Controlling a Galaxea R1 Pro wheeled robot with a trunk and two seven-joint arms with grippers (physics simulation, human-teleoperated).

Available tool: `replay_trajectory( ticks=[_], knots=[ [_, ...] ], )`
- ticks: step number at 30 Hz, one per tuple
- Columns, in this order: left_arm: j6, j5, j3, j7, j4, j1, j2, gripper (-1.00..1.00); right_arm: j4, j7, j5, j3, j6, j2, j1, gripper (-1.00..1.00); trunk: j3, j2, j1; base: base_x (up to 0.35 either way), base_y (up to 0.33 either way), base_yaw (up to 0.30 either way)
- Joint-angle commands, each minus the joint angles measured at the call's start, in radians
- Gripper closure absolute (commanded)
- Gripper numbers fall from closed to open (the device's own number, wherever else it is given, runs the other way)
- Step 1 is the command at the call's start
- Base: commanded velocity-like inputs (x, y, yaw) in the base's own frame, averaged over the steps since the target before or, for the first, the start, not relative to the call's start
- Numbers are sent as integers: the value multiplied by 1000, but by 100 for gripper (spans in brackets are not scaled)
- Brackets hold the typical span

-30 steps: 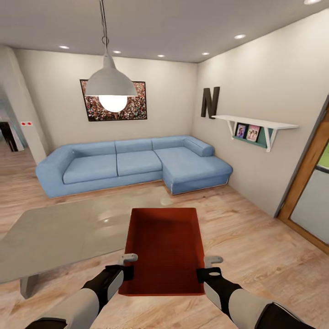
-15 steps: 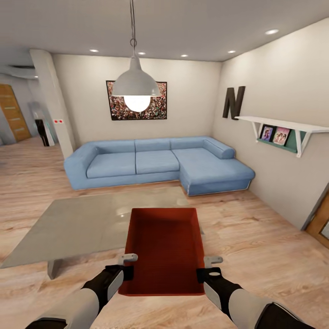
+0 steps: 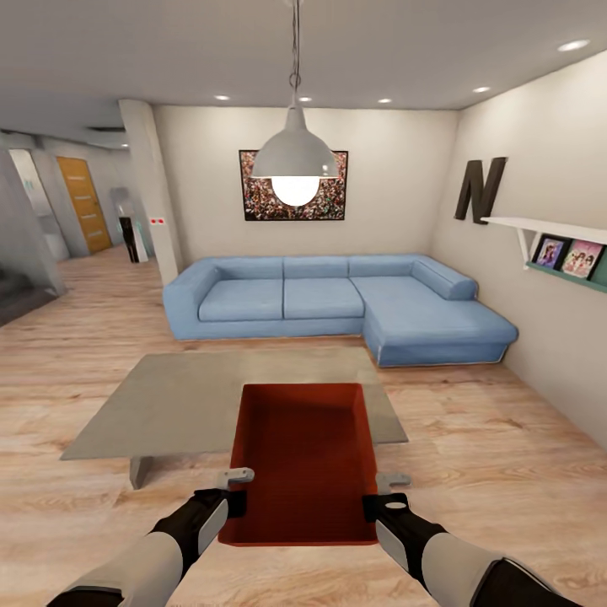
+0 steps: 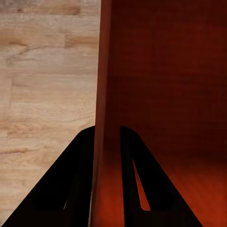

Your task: Move the two storage containers from the living room to the garage. In the garage, place one container on the floor and stack the other container on top of it (either order is fine).

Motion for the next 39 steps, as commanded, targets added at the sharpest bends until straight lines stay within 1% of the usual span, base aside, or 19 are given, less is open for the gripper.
replay_trajectory(
  ticks=[1,39],
  knots=[
    [8,-11,9,15,1,0,1,100,-2,-9,12,-10,-18,-4,-1,100,-2,-2,1,0,0,283],
    [8,-11,9,15,1,0,1,100,-2,-9,12,-10,-19,-3,-1,100,-2,-2,1,0,0,283]
  ],
)
